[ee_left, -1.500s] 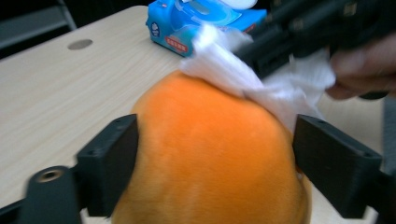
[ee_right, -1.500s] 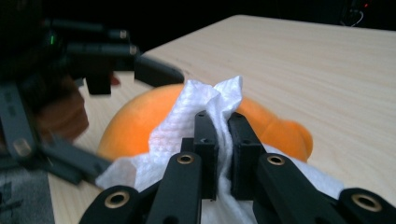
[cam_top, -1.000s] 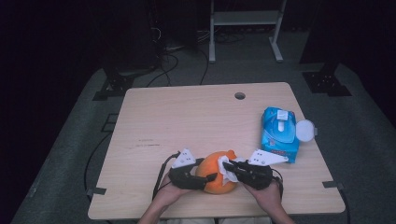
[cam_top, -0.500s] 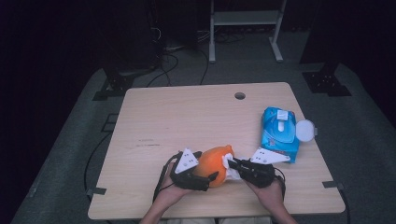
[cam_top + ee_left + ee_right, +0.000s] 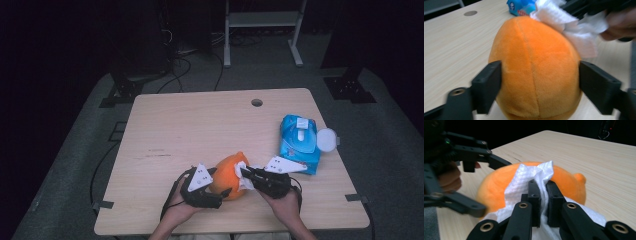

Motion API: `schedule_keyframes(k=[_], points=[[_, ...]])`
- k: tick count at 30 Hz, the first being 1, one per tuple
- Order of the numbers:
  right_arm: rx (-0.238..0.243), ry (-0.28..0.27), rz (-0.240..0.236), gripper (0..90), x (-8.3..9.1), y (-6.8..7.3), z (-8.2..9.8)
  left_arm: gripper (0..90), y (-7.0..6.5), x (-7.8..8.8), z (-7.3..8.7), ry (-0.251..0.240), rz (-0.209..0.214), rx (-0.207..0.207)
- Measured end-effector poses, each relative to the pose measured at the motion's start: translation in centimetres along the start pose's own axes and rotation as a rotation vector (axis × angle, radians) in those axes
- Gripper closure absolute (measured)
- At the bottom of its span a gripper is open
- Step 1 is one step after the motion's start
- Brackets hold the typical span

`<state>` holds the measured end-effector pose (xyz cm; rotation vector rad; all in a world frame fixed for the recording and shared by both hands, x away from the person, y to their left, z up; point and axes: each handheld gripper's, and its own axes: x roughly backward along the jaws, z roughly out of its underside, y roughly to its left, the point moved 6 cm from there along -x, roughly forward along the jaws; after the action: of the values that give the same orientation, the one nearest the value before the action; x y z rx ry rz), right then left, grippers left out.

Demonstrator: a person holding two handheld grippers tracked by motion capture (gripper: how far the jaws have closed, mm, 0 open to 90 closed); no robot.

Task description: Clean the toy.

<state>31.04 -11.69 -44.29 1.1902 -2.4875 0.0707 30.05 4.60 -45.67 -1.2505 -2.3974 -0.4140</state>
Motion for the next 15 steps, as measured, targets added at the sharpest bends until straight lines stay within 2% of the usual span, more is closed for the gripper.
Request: schedule_keyframes(k=[2, 4, 6, 8, 9, 11, 12, 13, 15], points=[[0.053, -0.004, -0.045, 83.1, -0.1, 1.5, -0.3, 29.9, 0.1, -0.1, 0.1, 0.001, -0.006, -0.021], [0.098, -0.002, -0.094, 83.0, -0.2, 2.7, -0.6, 30.9, 0.3, -0.1, 0.1, -0.002, 0.003, -0.016], [0.129, 0.005, -0.077, 83.0, -0.4, 3.0, -0.7, 30.9, 0.4, 0.0, 0.2, -0.003, 0.005, -0.015], [0.092, 0.0, -0.047, 82.9, -0.3, 1.9, -0.8, 31.8, 0.5, 0.1, 0.3, -0.003, 0.007, -0.016], [0.08, -0.002, -0.017, 82.8, -0.3, 1.1, -0.7, 31.9, 0.5, 0.1, 0.3, -0.005, 0.008, -0.016], [0.078, 0.006, 0.036, 82.9, -0.1, -0.1, -0.3, 31.9, 0.3, 0.0, 0.3, -0.007, 0.013, -0.021], [0.064, 0.007, 0.037, 83.1, 0.0, -0.4, -0.2, 32.0, 0.2, -0.1, 0.2, -0.009, 0.016, -0.024], [0.071, 0.006, 0.038, 83.3, 0.1, -0.1, -0.1, 32.0, 0.0, -0.2, 0.1, -0.009, 0.017, -0.028], [0.13, 0.006, 0.006, 83.3, 0.0, 1.5, -0.3, 32.3, -0.3, -0.3, 0.1, -0.005, 0.018, -0.052]])
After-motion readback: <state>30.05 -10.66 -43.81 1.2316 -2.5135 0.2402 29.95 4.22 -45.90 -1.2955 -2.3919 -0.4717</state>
